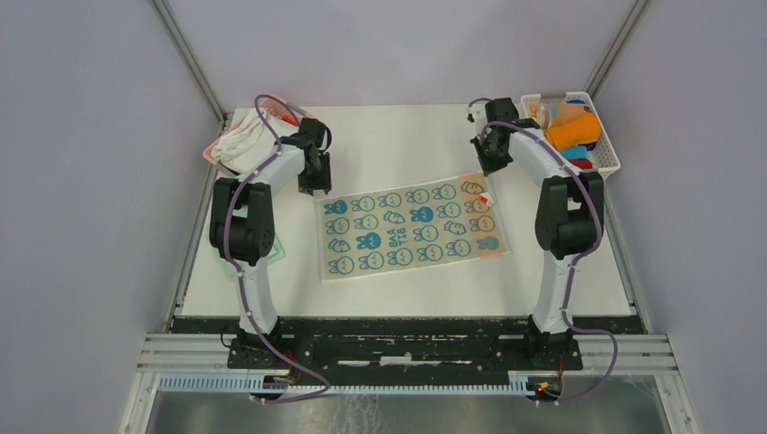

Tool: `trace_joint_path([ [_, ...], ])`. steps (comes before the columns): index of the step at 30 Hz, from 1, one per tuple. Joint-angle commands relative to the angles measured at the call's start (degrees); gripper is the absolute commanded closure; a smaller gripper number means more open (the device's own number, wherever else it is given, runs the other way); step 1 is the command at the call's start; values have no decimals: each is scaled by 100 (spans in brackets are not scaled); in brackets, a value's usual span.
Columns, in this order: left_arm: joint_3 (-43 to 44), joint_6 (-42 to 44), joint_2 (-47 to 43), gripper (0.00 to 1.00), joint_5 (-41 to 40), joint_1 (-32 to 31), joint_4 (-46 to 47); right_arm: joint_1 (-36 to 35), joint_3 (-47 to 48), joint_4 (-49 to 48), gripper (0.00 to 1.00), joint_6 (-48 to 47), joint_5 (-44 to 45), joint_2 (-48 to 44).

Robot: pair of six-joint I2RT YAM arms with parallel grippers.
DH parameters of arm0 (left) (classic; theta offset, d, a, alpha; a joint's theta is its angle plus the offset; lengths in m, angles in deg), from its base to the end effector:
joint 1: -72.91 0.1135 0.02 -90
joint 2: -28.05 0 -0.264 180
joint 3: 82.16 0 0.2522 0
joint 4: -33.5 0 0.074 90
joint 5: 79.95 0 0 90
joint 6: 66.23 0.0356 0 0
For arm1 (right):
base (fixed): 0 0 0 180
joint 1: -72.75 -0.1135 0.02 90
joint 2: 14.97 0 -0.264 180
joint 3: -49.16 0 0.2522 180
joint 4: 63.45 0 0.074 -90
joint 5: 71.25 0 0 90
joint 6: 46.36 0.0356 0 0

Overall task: Roll the towels
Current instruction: Flatten out the towel at the center of the board.

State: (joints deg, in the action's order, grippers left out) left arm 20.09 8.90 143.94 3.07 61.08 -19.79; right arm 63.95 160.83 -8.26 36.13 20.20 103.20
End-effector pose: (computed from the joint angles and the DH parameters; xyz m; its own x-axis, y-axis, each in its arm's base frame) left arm 0.4151 -0.0825 0.1909 -0.9106 -0.0695 -0.4074 -0.0795 0.9968 0.0075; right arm 0.4421 0.0675 0.2212 -0.8441 -0.2629 -0.4673 -0.2536 0.9637 -0.0841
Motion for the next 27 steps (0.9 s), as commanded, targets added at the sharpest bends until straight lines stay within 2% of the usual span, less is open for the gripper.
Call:
trace_joint_path([
  [1, 72, 357, 122, 52, -55, 80, -37, 37, 80, -191, 100, -84, -152, 76],
  [12, -19, 389, 736, 65, 380, 134, -275, 96, 27, -321, 100, -24, -232, 154],
  [19, -106, 412, 629, 97, 591, 129, -276, 135, 44, -427, 100, 59, -269, 108],
  [27, 1027, 471, 311, 97, 476, 210, -260, 456, 473, -532, 100, 216, -689, -17],
])
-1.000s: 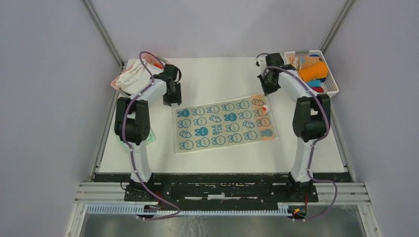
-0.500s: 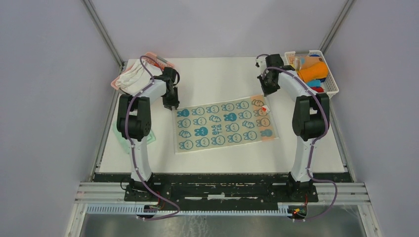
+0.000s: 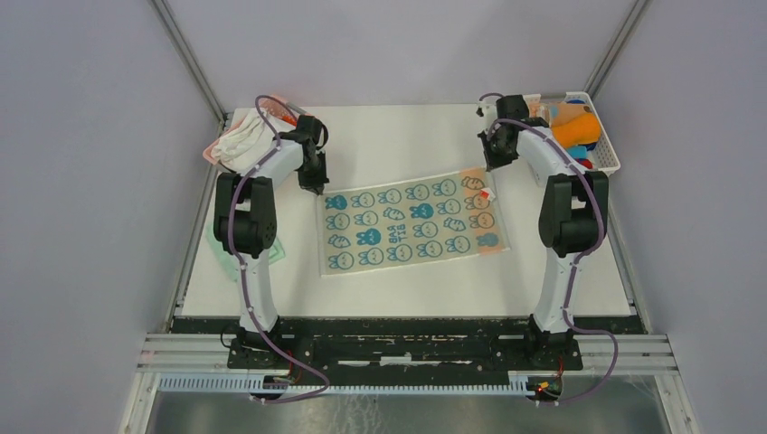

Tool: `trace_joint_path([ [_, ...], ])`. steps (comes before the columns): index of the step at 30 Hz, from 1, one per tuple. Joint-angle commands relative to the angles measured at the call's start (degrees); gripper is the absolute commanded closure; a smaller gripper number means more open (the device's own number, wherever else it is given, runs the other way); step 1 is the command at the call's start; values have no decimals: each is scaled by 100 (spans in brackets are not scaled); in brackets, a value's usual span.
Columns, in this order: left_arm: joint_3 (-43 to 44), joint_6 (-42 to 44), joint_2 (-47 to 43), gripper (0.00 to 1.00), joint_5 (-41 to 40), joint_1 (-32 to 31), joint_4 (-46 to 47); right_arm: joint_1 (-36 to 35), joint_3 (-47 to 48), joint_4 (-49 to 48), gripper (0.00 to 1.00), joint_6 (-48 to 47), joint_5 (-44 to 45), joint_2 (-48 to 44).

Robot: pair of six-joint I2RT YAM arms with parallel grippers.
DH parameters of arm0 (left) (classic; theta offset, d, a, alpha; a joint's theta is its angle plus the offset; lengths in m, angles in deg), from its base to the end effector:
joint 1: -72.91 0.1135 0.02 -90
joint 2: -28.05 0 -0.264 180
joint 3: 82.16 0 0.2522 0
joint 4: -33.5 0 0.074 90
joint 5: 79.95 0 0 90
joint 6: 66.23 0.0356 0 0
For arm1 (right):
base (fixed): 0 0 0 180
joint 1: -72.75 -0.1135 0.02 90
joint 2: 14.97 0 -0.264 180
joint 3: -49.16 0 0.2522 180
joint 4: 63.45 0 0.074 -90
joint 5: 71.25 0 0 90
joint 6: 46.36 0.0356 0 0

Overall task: Roll the towels
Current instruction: Flatten out the towel at the center of the board, then fold the towel at the center of the board.

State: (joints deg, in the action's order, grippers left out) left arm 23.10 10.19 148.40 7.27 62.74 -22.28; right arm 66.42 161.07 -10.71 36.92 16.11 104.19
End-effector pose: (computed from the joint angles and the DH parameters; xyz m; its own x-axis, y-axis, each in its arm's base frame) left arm 0.4263 -0.0747 0.1722 -0.9417 -0.0693 -0.3293 -0.0621 0.9975 -0.0324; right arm 0.4507 0.0516 0.2173 -0.8392 -0.2107 -0.5014 -0.2328 0.9723 -0.0189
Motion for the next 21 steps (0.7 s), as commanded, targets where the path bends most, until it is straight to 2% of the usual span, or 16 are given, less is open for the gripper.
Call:
trace_joint_path([
  [1, 879, 358, -125, 97, 74, 62, -11, 259, 504, -297, 100, 156, -330, -142],
  [6, 1403, 450, -167, 97, 161, 147, 9, 427, 691, -265, 100, 162, -615, -232],
  [10, 1272, 493, -517, 97, 92, 170, 203, 472, 639, -257, 100, 136, -665, -423],
  [21, -1180, 131, -2325, 97, 148, 157, 911, 492, -839, -219, 100, 392, -417, -1618],
])
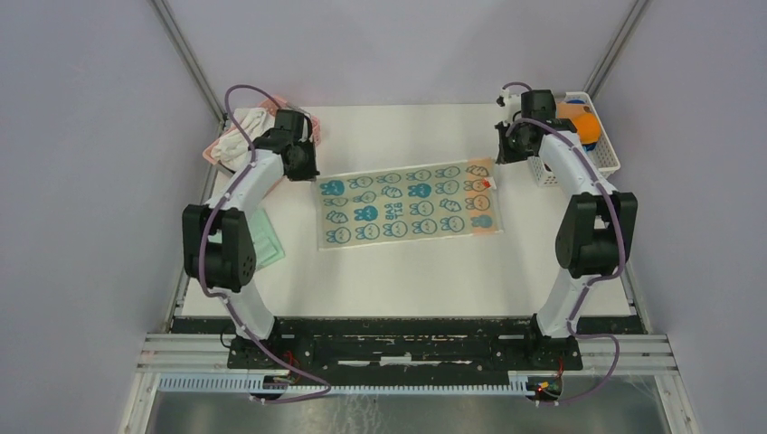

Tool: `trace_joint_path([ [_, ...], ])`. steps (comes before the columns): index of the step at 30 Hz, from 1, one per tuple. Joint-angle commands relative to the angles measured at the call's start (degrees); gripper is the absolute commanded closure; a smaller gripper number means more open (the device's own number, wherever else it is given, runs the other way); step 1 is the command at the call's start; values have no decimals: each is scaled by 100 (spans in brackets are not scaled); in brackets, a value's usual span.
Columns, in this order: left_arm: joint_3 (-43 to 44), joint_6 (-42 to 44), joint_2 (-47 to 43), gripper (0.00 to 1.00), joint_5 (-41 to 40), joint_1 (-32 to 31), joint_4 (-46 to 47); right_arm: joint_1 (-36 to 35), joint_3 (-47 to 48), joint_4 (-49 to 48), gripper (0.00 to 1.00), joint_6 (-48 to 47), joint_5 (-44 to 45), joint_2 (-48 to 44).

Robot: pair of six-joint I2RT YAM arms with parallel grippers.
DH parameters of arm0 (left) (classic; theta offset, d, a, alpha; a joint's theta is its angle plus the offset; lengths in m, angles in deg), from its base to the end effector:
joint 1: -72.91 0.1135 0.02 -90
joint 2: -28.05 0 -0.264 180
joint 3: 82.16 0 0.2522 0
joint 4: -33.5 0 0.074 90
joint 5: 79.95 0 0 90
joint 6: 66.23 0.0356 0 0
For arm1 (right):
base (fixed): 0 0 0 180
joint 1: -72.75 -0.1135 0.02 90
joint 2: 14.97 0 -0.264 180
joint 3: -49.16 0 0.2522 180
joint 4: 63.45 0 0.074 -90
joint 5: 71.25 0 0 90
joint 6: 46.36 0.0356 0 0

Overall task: Roll the towels
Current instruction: Fold the towel at the center of the board.

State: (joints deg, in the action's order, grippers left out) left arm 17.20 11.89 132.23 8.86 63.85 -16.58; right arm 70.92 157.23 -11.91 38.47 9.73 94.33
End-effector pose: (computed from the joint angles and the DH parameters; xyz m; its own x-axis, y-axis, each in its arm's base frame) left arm 0.3941 -0.0621 0.2586 -0.8206 -0.0776 -0.5662 -0.0238 0.9945 -0.1017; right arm 0.4250 0.0192 0.2703 -0.7812 -0.1140 -0.6138 -0.1975 0.9778 0.0698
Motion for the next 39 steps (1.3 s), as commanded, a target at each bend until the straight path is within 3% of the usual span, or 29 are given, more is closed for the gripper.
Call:
trace_joint_path([
  [1, -782, -111, -846, 97, 47, 52, 359, 42, -647, -121, 100, 312, 299, -754],
  [10, -2290, -917, -1822, 97, 467, 25, 449, 42, -2229, -539, 99, 1284, 582, -1516],
  [16, -3320, -1303, -2371, 97, 321, 18, 692, 40, -2977, -650, 99, 1954, 645, -1468],
  [20, -3833, -1599, -2584, 85, 336, 16, 819, 59, -3270, -693, 98, 2211, 621, -1348],
  [23, -4114, -1790, -3008, 75, 457, 18, 916, 69, -3430, -678, 89, 2285, 518, -1480],
  [27, -4306, -1996, -3774, 68, 576, 17, 803, 68, -3629, -540, 66, 2352, 92, -1981],
  [31, -4407, -2218, -4480, 61, 635, 18, 544, 68, -3919, -309, 50, 2415, -234, -2585],
  [35, -4543, -2437, -4919, 51, 671, 12, 555, 68, -4105, -266, 44, 2545, -206, -3081],
  [39, -4434, -2406, -4561, 50, 806, 9, 796, 69, -3910, -592, 44, 2771, -465, -3100],
])
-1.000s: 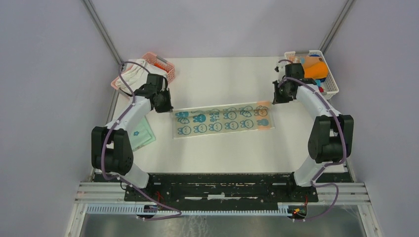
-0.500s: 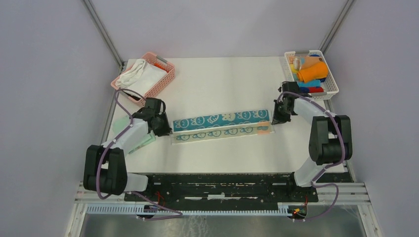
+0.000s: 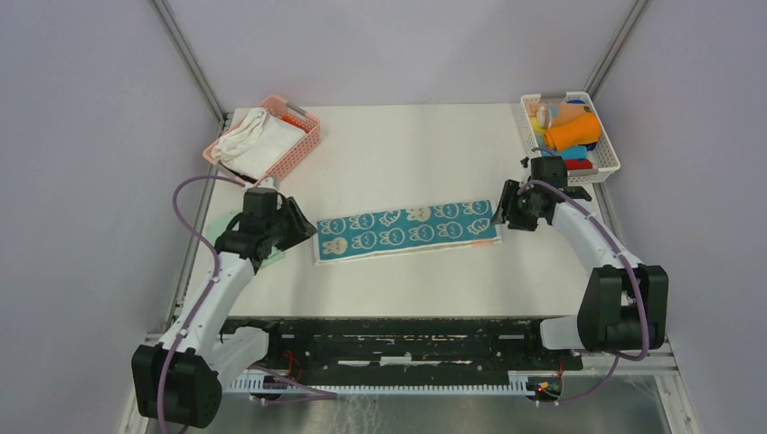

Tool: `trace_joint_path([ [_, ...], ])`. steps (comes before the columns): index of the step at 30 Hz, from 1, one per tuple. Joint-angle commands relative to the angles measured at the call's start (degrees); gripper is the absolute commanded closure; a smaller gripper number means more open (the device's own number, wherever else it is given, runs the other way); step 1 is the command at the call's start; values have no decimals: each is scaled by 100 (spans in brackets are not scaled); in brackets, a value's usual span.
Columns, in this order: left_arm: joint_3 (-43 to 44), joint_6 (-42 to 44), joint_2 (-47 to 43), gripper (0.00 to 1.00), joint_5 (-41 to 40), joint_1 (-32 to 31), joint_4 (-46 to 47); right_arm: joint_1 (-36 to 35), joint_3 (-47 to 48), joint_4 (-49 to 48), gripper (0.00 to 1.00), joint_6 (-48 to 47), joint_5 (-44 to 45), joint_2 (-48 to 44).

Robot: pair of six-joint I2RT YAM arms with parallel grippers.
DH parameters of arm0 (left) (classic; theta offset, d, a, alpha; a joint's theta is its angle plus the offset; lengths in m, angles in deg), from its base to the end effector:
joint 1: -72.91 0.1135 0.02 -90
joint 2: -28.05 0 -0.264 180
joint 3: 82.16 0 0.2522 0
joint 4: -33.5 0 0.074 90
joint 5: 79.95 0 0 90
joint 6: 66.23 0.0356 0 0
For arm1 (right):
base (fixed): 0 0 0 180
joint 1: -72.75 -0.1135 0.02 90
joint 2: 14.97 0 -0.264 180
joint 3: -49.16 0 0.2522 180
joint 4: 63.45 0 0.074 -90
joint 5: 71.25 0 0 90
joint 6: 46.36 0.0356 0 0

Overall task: Roll the towels
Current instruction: Fold the towel at the center of the board.

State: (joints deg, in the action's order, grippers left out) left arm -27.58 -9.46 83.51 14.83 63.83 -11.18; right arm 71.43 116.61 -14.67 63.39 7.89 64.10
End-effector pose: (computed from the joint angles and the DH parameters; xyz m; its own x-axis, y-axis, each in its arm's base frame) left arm 0.1962 -0.0344 0.2489 -0.7075 -0.4400 -0.5531 -0.2066 0.8772 -0.4335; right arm 0.2706 0.0129 0.2272 -0.8572 0.3122 -0.4095 0.1849 0.9288 0.3211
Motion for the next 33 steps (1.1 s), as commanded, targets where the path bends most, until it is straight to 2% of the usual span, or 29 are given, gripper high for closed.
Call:
trace_joint_path([
  [1, 97, -261, 474, 49, 322, 3, 333, 22, 209, -386, 43, 314, -291, -44],
  [5, 351, -344, 1205, 49, 454, -233, 733, 19, 385, -806, 43, 459, -713, 354],
  [9, 891, -377, 1992, 49, 122, -739, 1081, 18, 562, -1381, 44, 745, -1341, 980],
  [12, 1149, -399, 2659, 53, -65, -823, 1228, 18, 744, -1536, 42, 865, -1462, 1542],
  [18, 586, -736, 3184, 63, -735, -748, 1694, 126, 797, -1511, 38, 864, -1341, 2225],
  [20, 458, -788, 3410, 66, -705, -602, 1701, 212, 695, -1501, 38, 852, -1192, 2311],
  [25, 67, -974, 3339, 67, -758, -409, 1920, 330, 584, -1079, 36, 581, -509, 2213],
  [30, 225, -717, 2901, 59, -458, -458, 1682, 241, 659, -808, 33, 240, -652, 1545],
  [33, 354, -530, 2514, 53, -355, -506, 1431, 71, 861, -392, 31, 99, 79, 1266],
])
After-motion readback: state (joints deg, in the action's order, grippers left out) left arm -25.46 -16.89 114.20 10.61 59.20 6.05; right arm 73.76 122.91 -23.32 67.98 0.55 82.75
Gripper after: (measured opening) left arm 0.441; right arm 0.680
